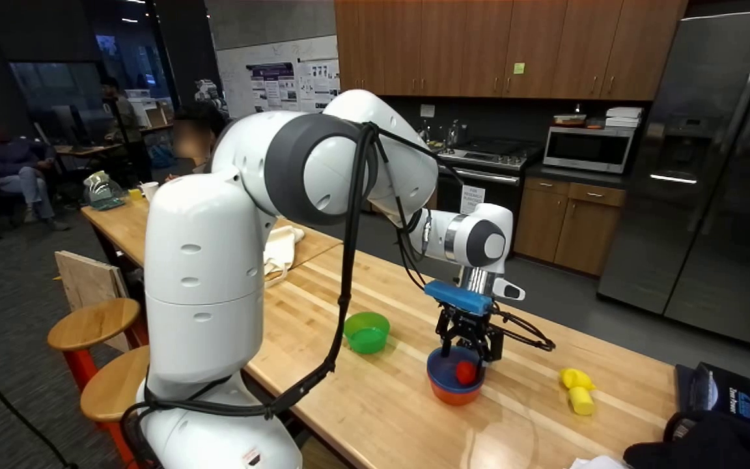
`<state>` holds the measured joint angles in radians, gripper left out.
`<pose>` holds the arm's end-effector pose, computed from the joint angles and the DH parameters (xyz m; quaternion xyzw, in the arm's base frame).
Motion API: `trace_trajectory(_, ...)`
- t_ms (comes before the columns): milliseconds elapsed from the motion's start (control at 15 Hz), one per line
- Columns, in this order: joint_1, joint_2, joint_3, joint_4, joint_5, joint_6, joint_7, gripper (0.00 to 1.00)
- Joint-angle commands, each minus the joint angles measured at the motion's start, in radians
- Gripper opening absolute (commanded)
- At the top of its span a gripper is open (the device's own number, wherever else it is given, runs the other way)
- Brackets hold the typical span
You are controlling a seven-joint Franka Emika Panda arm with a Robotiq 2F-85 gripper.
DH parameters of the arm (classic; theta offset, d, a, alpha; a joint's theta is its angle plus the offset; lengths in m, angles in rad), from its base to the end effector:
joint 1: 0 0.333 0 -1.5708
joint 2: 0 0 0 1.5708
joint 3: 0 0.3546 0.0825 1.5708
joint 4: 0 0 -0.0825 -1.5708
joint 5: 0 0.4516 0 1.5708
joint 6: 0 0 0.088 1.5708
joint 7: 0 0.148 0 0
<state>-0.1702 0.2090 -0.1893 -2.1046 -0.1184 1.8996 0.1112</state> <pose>0.5236 -0.2119 0.2504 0.9557 -0.2003 -0.2109 0.0446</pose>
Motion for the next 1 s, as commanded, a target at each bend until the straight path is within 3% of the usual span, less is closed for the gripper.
trace_trajectory(0, -0.005, 0.02, -0.005, 0.023, -0.006, -0.006, 0.015, 1.0)
trace_trajectory(933, -0.01, 0.045, -0.007, 0.029, -0.002, -0.002, 0.018, 1.0)
